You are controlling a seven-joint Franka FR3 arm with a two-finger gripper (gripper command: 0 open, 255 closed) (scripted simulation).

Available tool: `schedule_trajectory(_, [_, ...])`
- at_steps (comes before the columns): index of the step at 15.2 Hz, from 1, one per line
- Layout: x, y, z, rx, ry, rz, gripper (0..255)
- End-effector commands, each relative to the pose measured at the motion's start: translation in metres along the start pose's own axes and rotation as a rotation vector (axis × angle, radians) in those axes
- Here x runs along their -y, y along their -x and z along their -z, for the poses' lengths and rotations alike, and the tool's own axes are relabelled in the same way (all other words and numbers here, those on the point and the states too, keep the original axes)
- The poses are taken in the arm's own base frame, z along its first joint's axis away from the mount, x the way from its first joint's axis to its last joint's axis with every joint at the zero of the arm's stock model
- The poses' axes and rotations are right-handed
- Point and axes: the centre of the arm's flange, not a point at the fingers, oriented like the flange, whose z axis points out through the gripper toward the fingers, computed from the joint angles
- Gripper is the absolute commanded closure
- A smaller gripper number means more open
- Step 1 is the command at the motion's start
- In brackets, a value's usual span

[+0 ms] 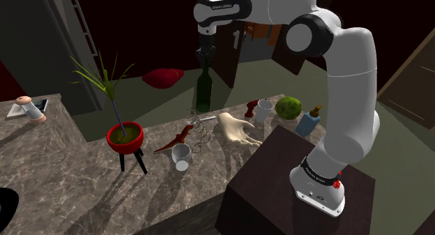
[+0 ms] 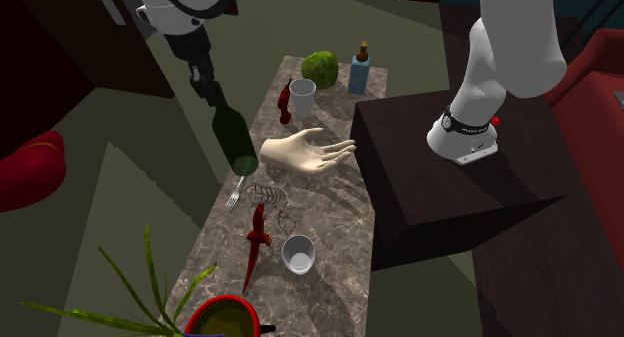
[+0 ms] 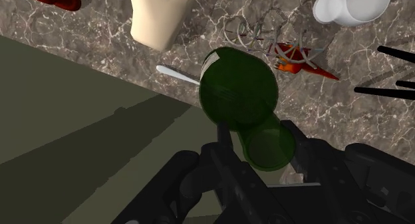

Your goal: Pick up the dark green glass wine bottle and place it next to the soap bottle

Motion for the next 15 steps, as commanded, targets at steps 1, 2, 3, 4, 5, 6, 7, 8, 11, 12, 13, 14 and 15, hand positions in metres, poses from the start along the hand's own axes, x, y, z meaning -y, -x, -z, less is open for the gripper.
schedule_trajectory(1, [0.000, 0.000, 0.011, 0.000, 0.000, 0.000, 255])
schedule_trajectory(2, [0.000, 0.001, 0.017, 0.000, 0.000, 0.000, 255])
schedule_trajectory(3, [0.000, 0.001, 0.022, 0.000, 0.000, 0.000, 255])
schedule_trajectory(4, [0.001, 0.001, 0.027, 0.000, 0.000, 0.000, 255])
schedule_trajectory(5, [0.001, 0.001, 0.032, 0.000, 0.000, 0.000, 255])
schedule_trajectory(6, [0.001, 0.001, 0.038, 0.000, 0.000, 0.000, 255])
schedule_trajectory(7, [0.001, 0.001, 0.043, 0.000, 0.000, 0.000, 255])
schedule_trajectory(8, [0.002, 0.002, 0.048, 0.000, 0.000, 0.000, 255])
schedule_trajectory(11, [0.002, 0.002, 0.064, 0.000, 0.000, 0.000, 255])
schedule_trajectory(12, [0.002, 0.002, 0.069, 0.000, 0.000, 0.000, 255])
schedule_trajectory(13, [0.003, 0.003, 0.075, 0.000, 0.000, 0.000, 255])
schedule_trajectory(14, [0.003, 0.003, 0.080, 0.000, 0.000, 0.000, 255])
schedule_trajectory(15, [0.003, 0.003, 0.085, 0.000, 0.000, 0.000, 255])
